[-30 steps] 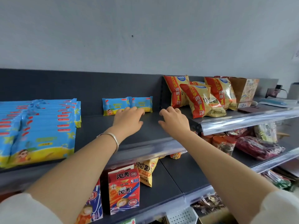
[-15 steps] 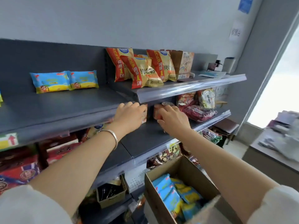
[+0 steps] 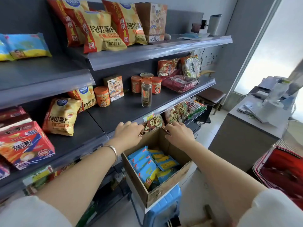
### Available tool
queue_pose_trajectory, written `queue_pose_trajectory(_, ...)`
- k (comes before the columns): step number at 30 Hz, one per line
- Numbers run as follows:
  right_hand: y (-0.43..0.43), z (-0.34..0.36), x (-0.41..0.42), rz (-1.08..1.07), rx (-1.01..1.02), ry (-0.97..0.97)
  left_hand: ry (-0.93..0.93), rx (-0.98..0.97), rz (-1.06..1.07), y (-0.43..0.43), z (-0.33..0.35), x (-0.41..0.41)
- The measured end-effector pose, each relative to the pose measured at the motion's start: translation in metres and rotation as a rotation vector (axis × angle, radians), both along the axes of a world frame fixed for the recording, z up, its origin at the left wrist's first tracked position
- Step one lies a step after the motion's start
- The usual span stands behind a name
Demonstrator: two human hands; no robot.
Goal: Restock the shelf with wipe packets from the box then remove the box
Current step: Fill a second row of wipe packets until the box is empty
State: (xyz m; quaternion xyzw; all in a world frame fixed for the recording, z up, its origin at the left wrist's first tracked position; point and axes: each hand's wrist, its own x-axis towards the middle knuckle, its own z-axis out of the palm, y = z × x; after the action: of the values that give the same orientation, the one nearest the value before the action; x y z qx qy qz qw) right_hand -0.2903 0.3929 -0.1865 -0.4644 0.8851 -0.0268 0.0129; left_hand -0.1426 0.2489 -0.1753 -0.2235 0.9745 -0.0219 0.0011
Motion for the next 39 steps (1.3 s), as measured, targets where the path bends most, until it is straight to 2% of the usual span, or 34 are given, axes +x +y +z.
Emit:
queue_pose_trajectory(5,-0.015,-0.040,-0.015,0.004,0.124,-0.085,-0.137,0.107,-0.045,-0.020,-0.043,-0.019)
queue_pose_trajectory(11,-0.037,-0.081,-0.036,0.001,0.247,-0.196,-0.214,0.196,-0.081,-0.052,-0.084,-0.053)
queue_pose_trajectory(16,-0.050,-0.126,-0.040,0.097,0.351,-0.246,-0.291,0.178,-0.054,-0.055,-0.132,-0.066)
queue_pose_trajectory(21,-0.064,-0.163,-0.033,0.339,0.487,-0.172,-0.324,0.232,0.004,-0.062,-0.170,-0.062)
queue_pose_trajectory(28,-0.086,-0.212,-0.026,0.616,0.530,-0.035,-0.270,0.318,0.080,-0.071,-0.203,-0.048)
queue_pose_trajectory(31,-0.090,-0.228,-0.019,0.660,0.533,0.016,-0.196,0.373,0.095,-0.074,-0.211,-0.039)
queue_pose_trajectory(36,-0.097,-0.230,-0.014,0.693,0.556,0.106,-0.191,0.418,0.115,-0.069,-0.222,-0.034)
queue_pose_trajectory(39,-0.098,-0.225,-0.021,0.704,0.538,0.049,-0.180,0.402,0.157,-0.065,-0.222,-0.038)
